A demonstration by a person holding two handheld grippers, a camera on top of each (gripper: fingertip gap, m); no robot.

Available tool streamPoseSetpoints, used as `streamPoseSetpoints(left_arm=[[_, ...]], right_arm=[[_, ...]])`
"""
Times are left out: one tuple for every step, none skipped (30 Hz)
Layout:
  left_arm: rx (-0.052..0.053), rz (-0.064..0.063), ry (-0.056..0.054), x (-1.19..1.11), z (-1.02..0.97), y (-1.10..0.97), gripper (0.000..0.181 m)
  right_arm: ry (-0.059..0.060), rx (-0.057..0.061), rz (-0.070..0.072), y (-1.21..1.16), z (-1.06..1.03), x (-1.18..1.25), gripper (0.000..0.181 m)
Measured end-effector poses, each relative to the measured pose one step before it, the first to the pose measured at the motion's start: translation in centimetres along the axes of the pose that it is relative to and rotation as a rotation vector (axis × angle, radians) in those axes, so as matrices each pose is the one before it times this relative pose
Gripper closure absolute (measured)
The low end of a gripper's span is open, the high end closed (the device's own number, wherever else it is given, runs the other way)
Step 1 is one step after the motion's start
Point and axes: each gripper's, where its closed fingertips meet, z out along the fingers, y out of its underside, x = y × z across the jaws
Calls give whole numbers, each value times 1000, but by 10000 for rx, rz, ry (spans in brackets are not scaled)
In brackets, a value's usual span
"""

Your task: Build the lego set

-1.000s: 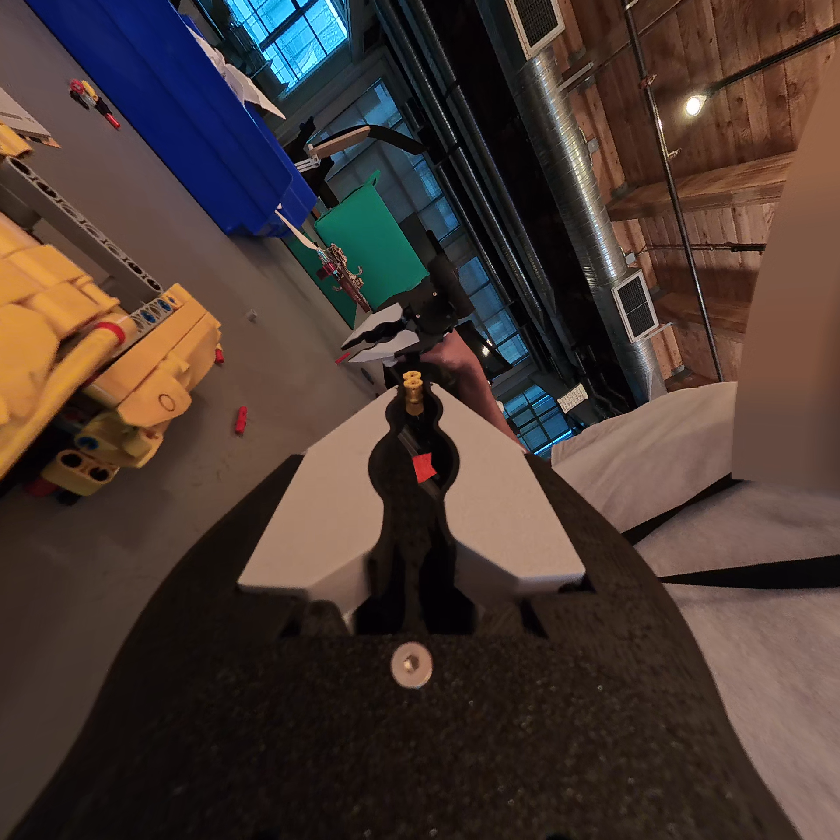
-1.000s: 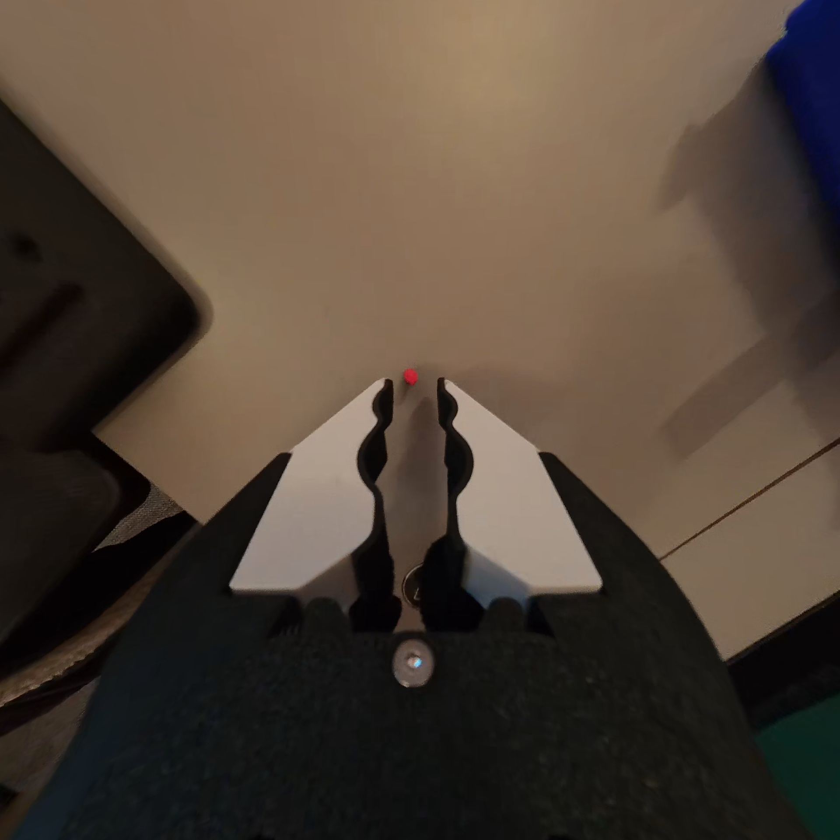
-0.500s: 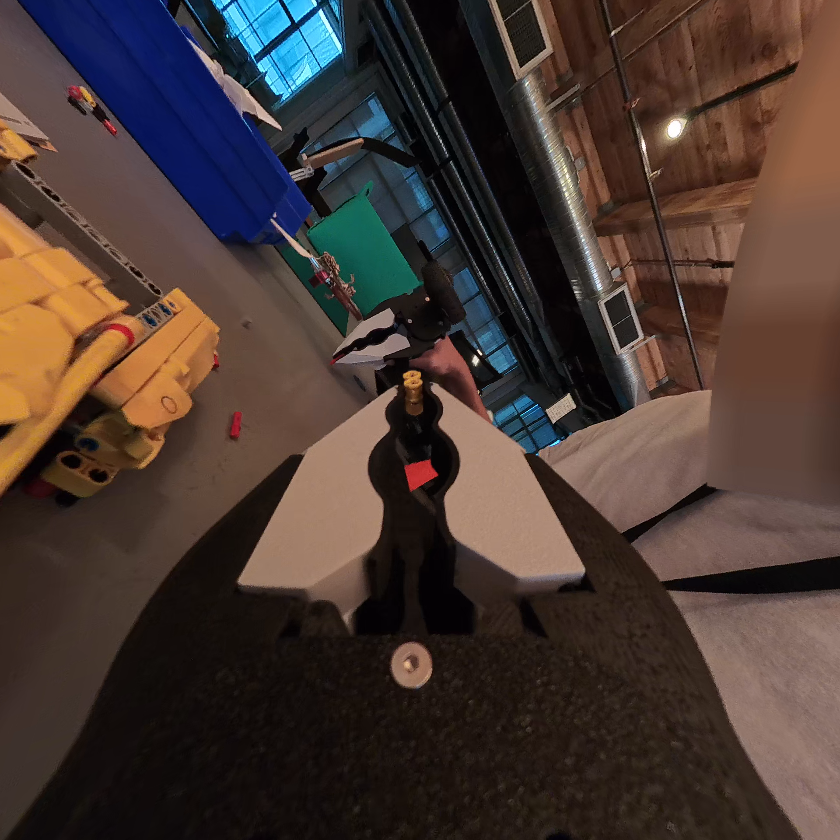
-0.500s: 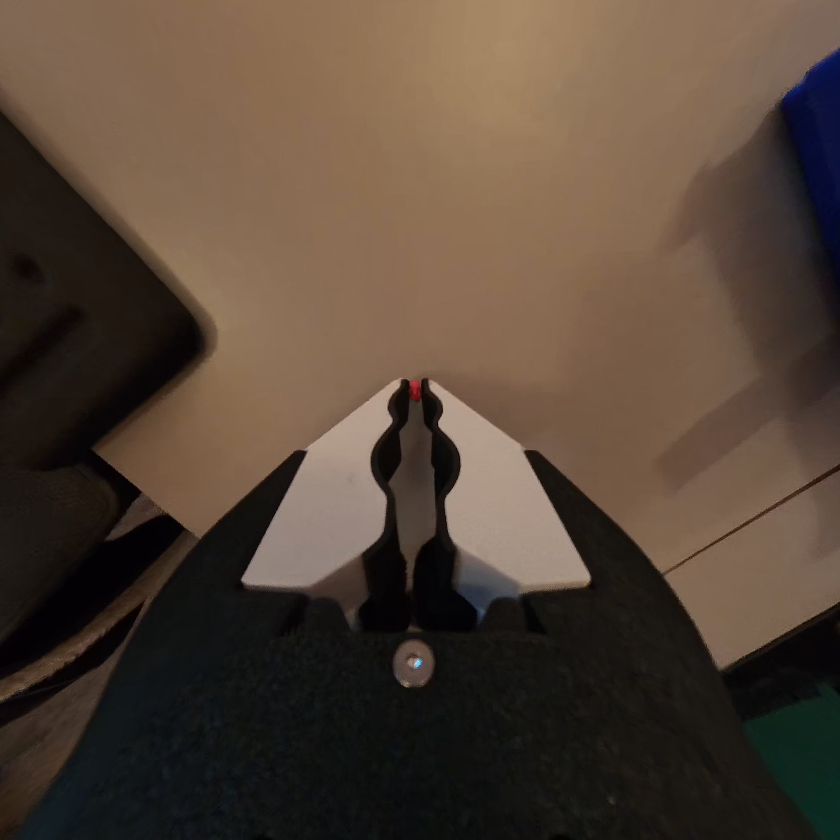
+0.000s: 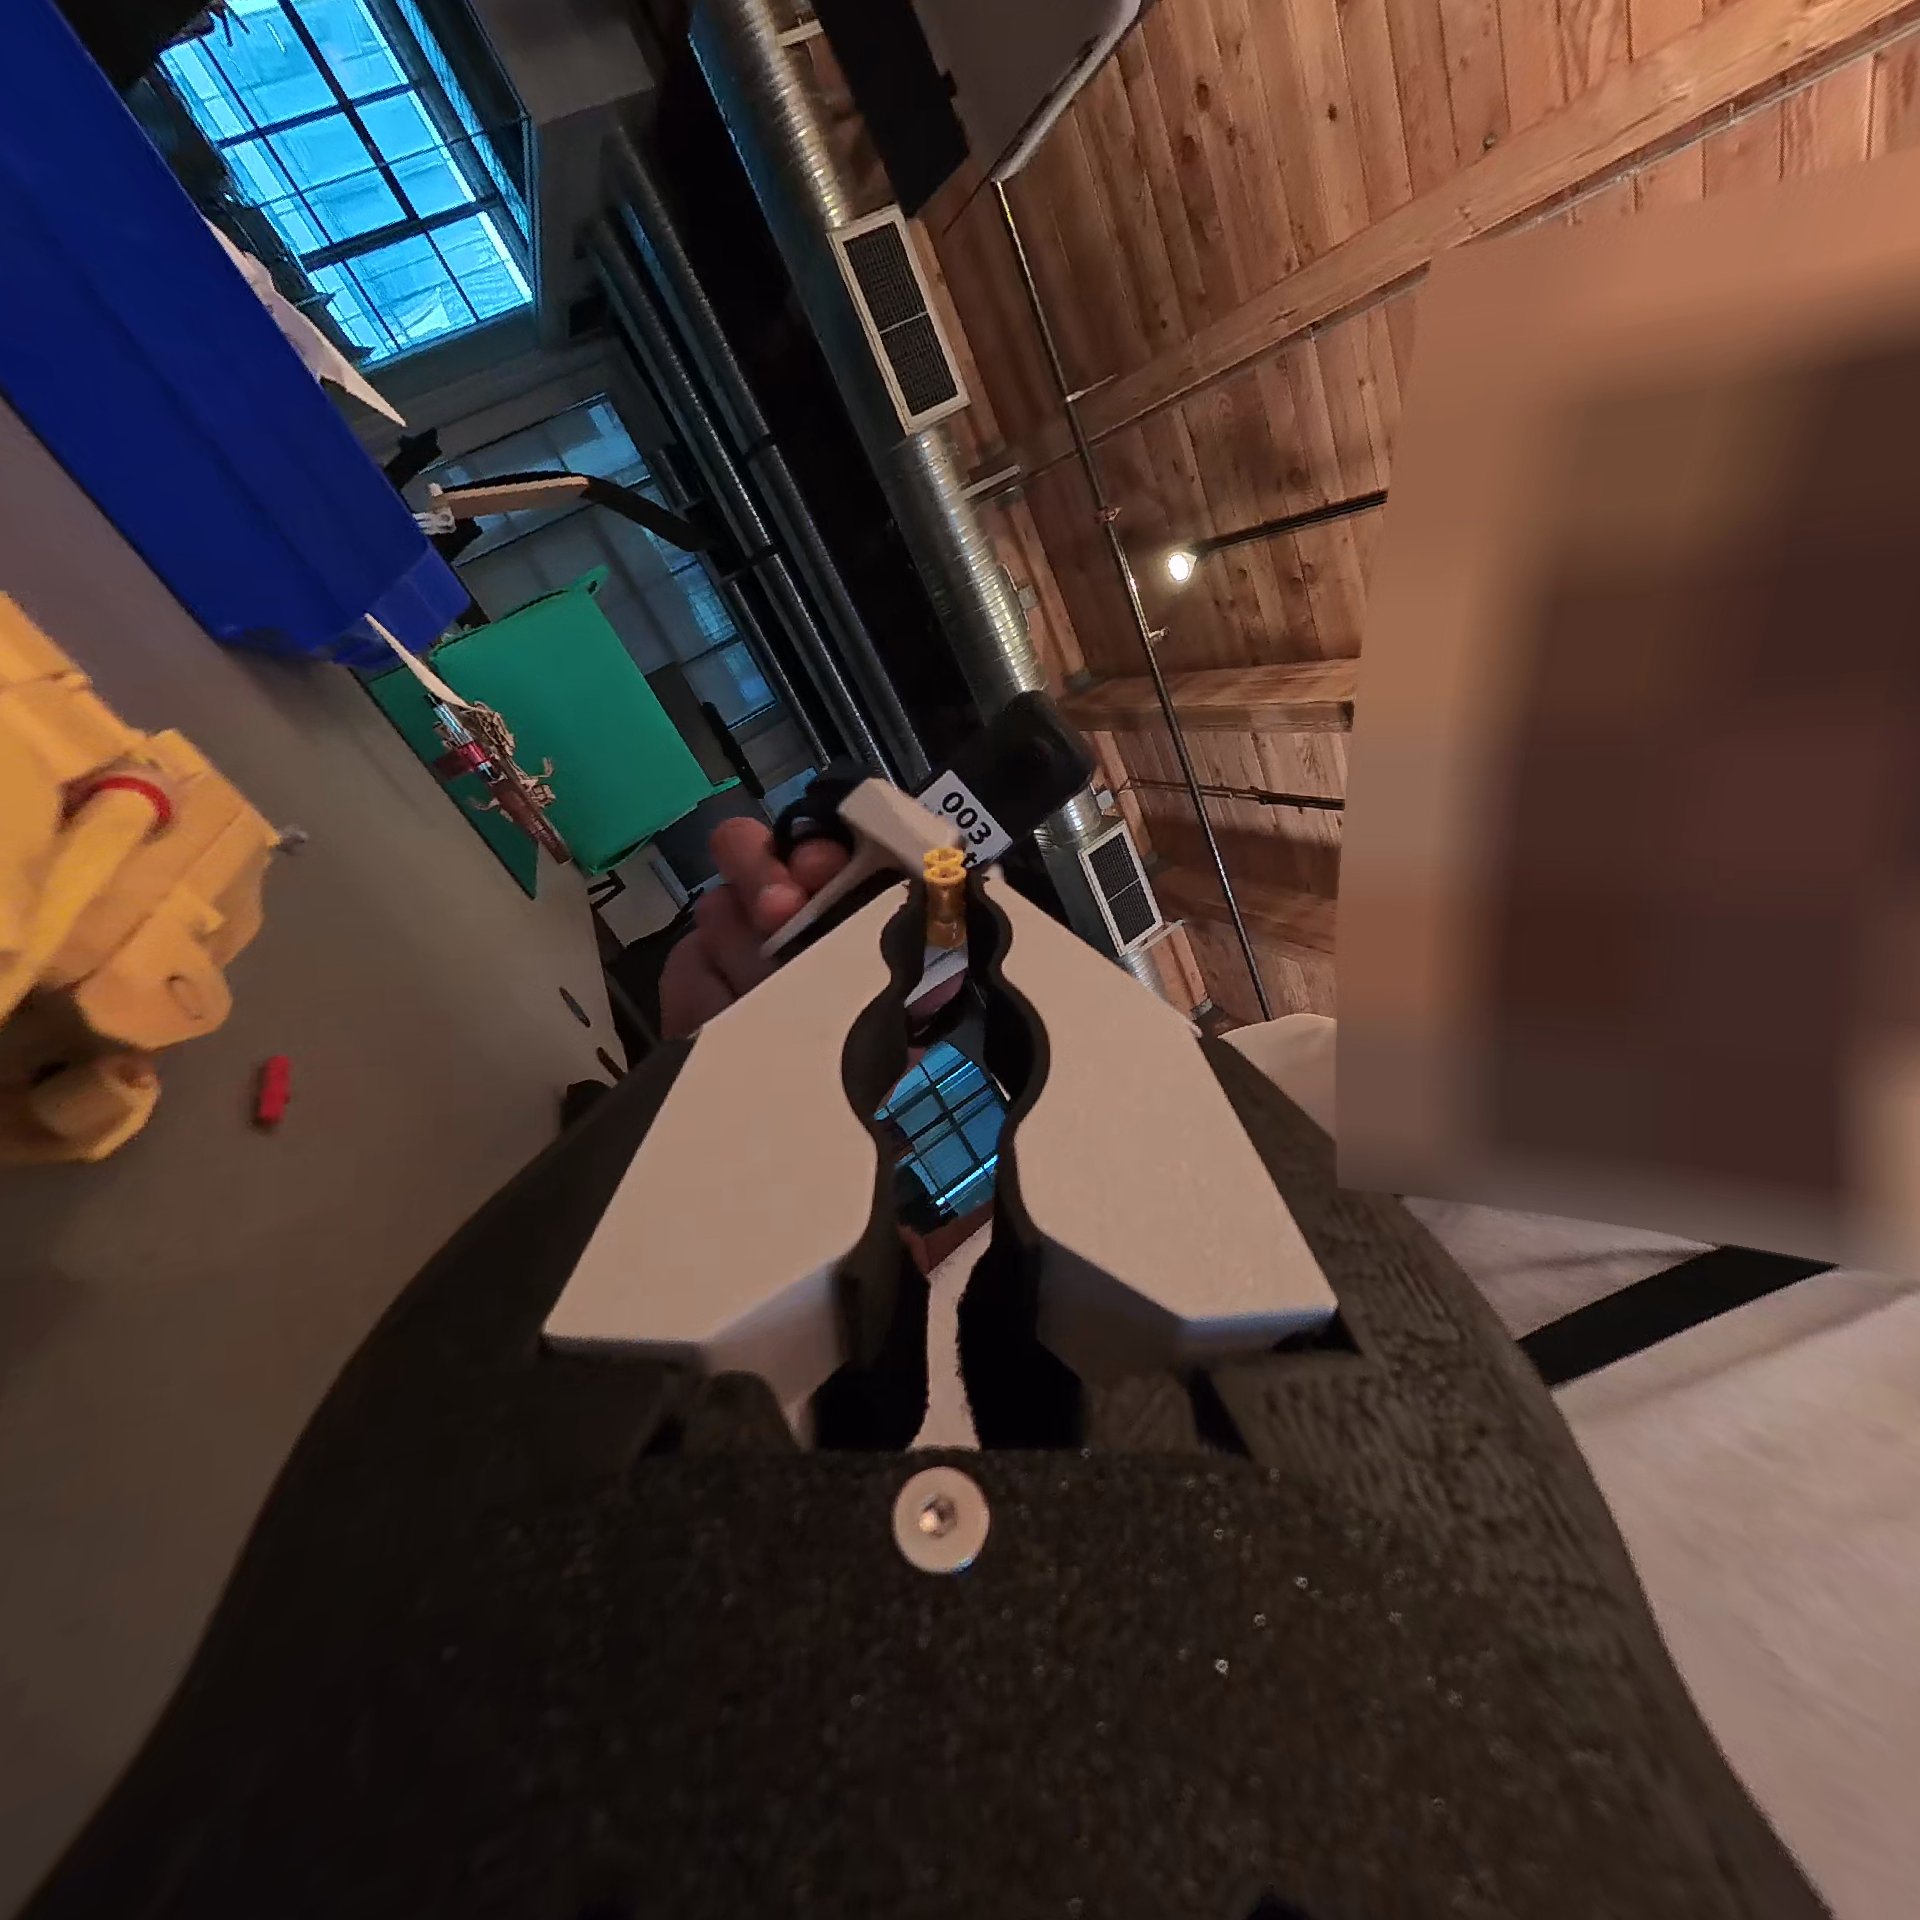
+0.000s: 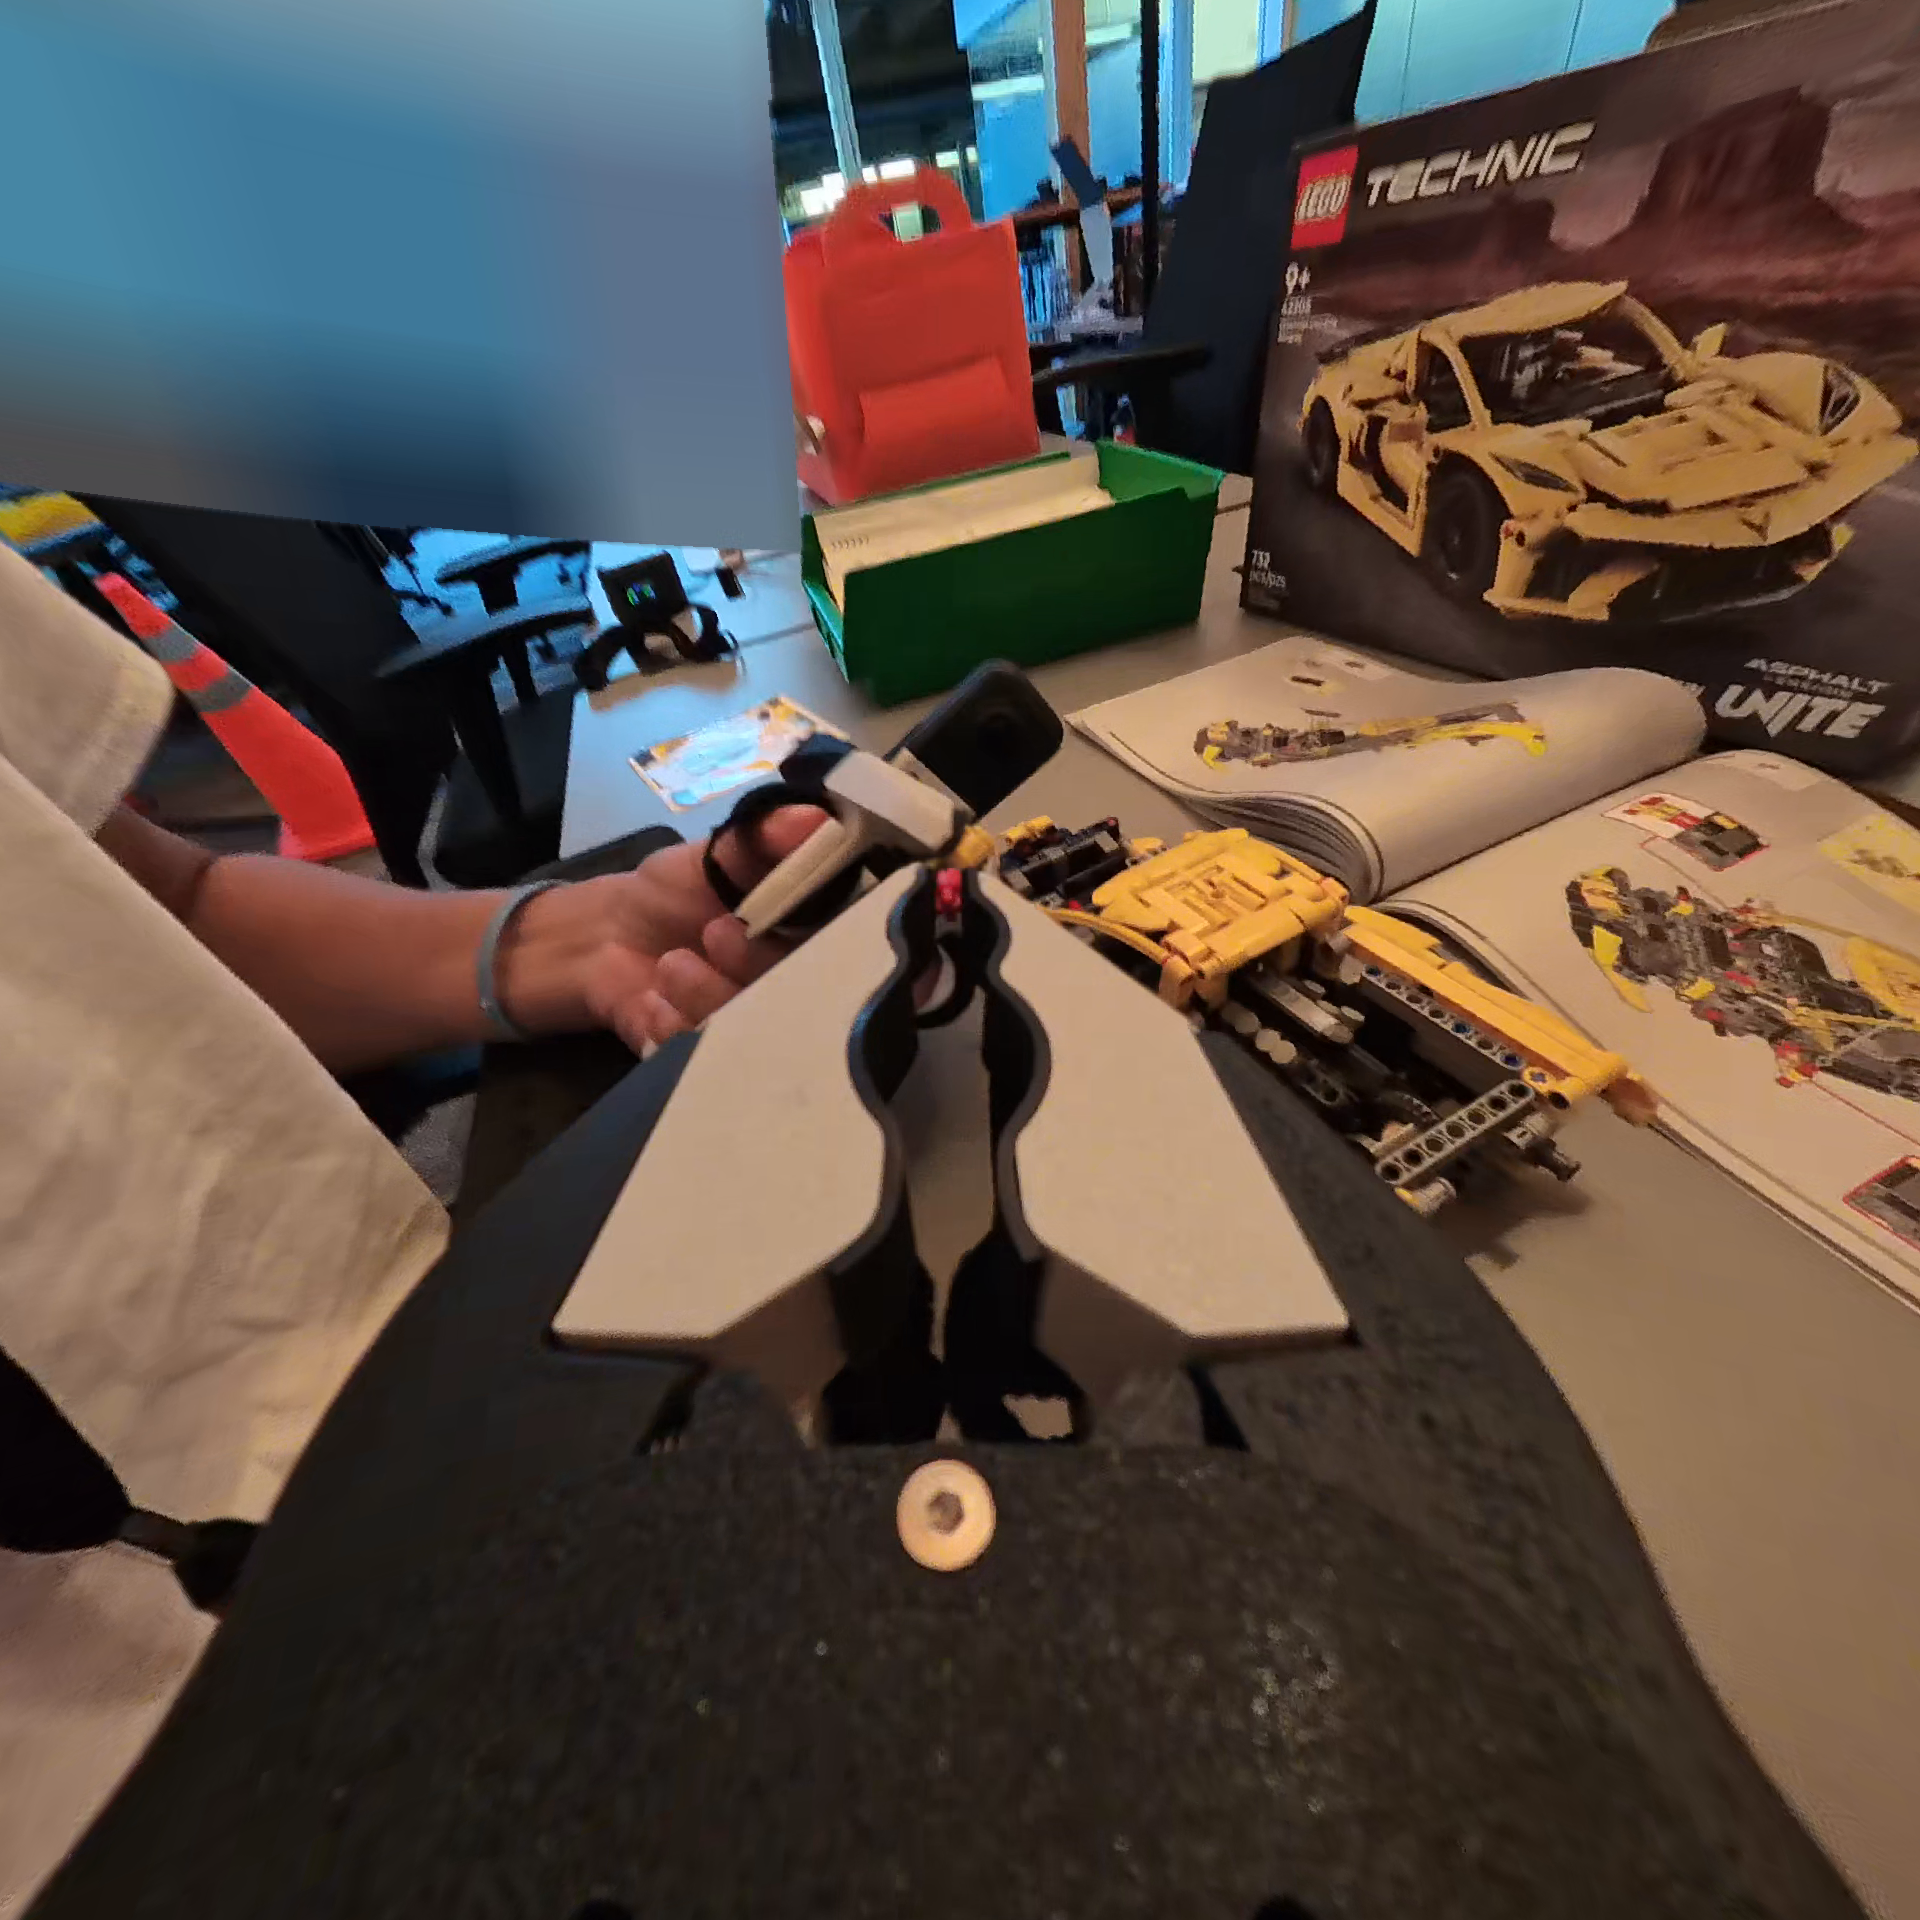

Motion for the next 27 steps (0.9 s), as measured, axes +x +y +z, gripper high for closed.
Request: streamPoseSetpoints(left_arm=[[-6, -40, 33, 40, 27, 36, 175], [13, -78, 55, 34, 47, 18, 175], [12, -101, 51, 33, 55, 39, 175], [30, -125, 71, 59, 50, -2, 175], [50, -117, 65, 68, 10, -58, 175], [-7, -56, -28, -77, -8, 32, 175], [-50, -5, -69, -129, 26, 118, 175], [12, -6, -12, -14, 20, 33, 175], [27, -11, 3, 9, 6, -33, 175], [7, 13, -46, -73, -23, -22, 175], [8, 22, -68, -110, -32, -9, 175], [5, 7, -7, -6, 12, 0, 175], [6, 10, 42, 76, 13, 7, 175], [-6, 22, -2, 5, 2, 14, 175], [-21, 17, -60, -84, -31, 33, 175], [-27, -9, -65, -132, -40, 41, 175], [-8, -31, -58, -145, -11, 36, 175], [23, -45, -30, -114, 29, 10, 175], [27, -50, 9, -65, 28, 6, 175], [37, -50, 38, -10, 31, -8, 175], [56, -41, 44, -5, 57, -42, 175], [6, -62, 48, -22, 79, 67, 175], [37, -86, 95, 57, 57, 4, 175], [80, -56, 71, 62, 26, -64, 175], [50, -24, -25, -82, -2, -31, 175], [30, -25, -49, -127, -2, -18, 175], [27, -5, 5, -15, 37, -41, 175]], right_arm=[[80, -286, -144, 510, 340, 56, 179], [72, -54, -113, 139, 217, -61, 179], [-26, 59, 24, -77, 174, -189, 179], [-1, -83, 36, 102, 182, -73, 178], [84, 82, -17, -149, -1, 75, 179], [59, 52, 18, -118, -7, 86, 178], [-44, -17, 45, 16, 54, -46, 178], [-77, -98, 8, 146, 88, -143, 178], [70, 42, -118, -50, 3, 4, 179], [83, -74, -123, 72, 8, 42, 178], [34, -139, -67, 125, 24, 63, 178], [-31, -70, -36, 18, -20, 0, 178], [-69, 15, 28, -93, -23, -59, 179], [-106, -37, 123, 1, 6, -34, 178], [-132, -110, 188, 109, 0, 41, 178], [-178, -95, 246, 151, -1, 10, 179], [-190, -100, 262, 162, -24, 30, 179], [-67, -22, 96, 107, -30, 84, 179], [-38, -20, 24, 99, -6, 26, 179], [3, 9, -54, 12, -24, 9, 179], [70, 33, -97, -18, 2, 55, 179], [-17, 2, 20, 21, 42, 5, 179], [-131, 37, 95, -28, 27, -71, 179], [-103, 115, 98, -104, -8, -11, 179], [-33, 16, 56, 49, -8, 74, 179], [2, -64, -27, 110, -22, 93, 179], [69, -4, -123, -29, -21, 73, 179]])
